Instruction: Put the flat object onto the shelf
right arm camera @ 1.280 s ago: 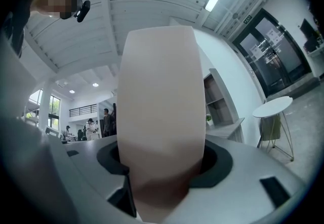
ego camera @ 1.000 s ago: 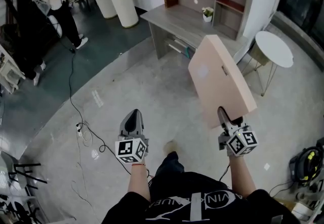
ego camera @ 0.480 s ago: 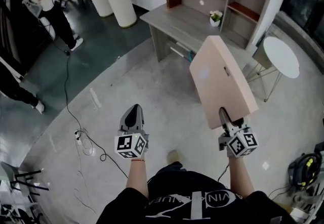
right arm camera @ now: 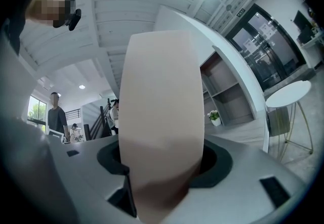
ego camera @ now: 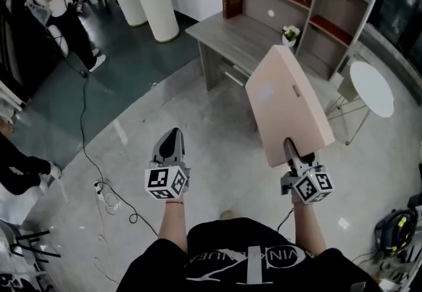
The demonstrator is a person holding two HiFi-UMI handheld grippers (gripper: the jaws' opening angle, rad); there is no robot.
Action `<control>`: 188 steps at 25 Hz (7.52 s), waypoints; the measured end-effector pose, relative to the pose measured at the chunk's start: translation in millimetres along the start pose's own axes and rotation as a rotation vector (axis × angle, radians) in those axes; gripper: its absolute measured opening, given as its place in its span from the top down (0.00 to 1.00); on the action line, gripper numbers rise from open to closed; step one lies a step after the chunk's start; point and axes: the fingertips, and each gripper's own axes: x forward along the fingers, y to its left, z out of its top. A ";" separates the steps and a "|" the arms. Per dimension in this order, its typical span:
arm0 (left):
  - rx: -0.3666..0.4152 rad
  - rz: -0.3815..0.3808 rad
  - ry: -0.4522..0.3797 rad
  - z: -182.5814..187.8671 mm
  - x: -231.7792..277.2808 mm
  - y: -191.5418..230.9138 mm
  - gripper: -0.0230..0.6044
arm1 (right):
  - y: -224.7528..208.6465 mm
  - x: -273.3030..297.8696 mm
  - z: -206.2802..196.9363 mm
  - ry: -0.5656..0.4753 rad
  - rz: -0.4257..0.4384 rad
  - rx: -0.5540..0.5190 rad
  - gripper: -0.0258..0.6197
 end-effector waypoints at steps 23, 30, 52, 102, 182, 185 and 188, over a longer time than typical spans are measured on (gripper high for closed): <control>-0.053 0.037 0.056 -30.8 92.8 53.4 0.96 | -30.5 108.1 -14.9 0.036 0.009 0.049 0.51; -0.031 0.024 0.072 -23.9 151.3 61.8 0.96 | -48.8 165.1 -7.0 0.036 0.021 0.081 0.51; -0.021 -0.014 0.081 -19.2 324.2 95.3 0.96 | -116.5 309.2 -0.5 0.048 -0.006 0.109 0.51; -0.024 -0.327 0.168 -29.3 616.0 136.5 0.96 | -186.2 519.8 -30.7 0.033 -0.288 0.475 0.49; -0.108 -0.447 0.214 -49.9 681.2 180.3 0.96 | -141.0 607.2 -153.3 0.801 -0.001 0.629 0.15; -0.116 -0.445 0.219 -50.7 679.7 179.3 0.96 | -141.8 603.1 -143.4 0.758 -0.002 0.642 0.25; -0.125 -0.434 0.214 -51.3 678.5 178.2 0.96 | -143.6 598.3 -133.0 0.716 0.009 0.643 0.41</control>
